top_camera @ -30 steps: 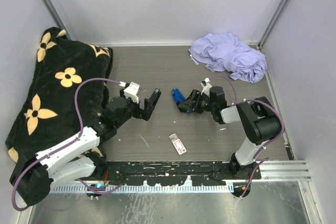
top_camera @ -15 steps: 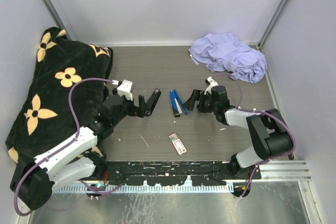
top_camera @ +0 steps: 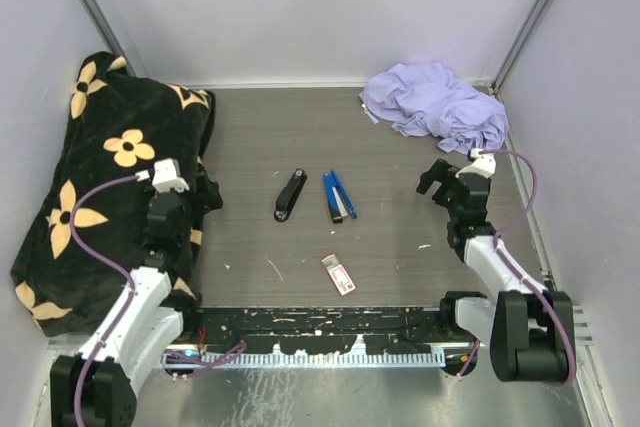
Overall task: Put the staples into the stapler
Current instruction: Reset both arms
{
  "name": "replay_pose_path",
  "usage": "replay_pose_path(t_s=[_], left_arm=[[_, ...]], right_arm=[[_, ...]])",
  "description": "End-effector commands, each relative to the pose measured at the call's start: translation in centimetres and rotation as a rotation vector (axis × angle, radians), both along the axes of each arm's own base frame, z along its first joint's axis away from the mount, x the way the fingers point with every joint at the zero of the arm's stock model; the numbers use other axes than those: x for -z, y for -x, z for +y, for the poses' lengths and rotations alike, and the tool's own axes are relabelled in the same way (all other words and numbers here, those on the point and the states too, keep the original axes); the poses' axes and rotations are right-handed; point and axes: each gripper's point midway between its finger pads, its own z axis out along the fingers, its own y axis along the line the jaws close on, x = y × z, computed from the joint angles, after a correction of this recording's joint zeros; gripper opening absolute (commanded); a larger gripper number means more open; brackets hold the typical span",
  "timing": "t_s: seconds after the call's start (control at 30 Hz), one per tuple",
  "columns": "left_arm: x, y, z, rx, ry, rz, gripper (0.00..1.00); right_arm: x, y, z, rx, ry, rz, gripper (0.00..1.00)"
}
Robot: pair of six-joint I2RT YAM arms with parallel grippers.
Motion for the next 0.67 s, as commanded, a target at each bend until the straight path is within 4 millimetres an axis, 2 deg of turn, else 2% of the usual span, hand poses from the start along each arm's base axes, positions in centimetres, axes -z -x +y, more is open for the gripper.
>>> replay_pose_path(t_s=[0.0, 0.07, 0.13, 0.23, 0.37, 0.5, 0.63], left_arm=[[-1.6, 0.7, 2.5, -0.088, -0.085, -0.213, 0.98], [-1.2, 1.2, 2.8, -0.094, -0.113, -0.251, 0.98], [-1.1, 1.5, 3.7, -0.146, -0.118, -0.258, 0.98], [-0.6, 1.2, 3.9, -0.161, -0.12, -0.234, 0.98], [0.6, 0.1, 4.5, -0.211, -0.119, -0.136, 0.98], [1.3, -0.4, 4.1, -0.181, -0.128, -0.101, 0.98], [1.0, -0.2, 4.2, -0.194, -0.113, -0.119, 0.98]], right_arm=[[-2.6, 0.5, -3.2, 0.153, 0.104, -0.198, 0.99], [-2.6, 1.1, -4.5, 0.211, 0.152, -0.251, 0.99], [-2.2, 1.5, -4.8, 0.219, 0.179, -0.291, 0.99], [-0.9, 1.4, -5.0, 0.218, 0.199, -0.263, 0.99], [-0.3, 0.8, -4.9, 0.203, 0.211, -0.233, 0.99], [-0.2, 0.9, -5.0, 0.21, 0.213, -0.234, 0.99], [-0.2, 0.9, -5.1, 0.216, 0.216, -0.235, 0.99]])
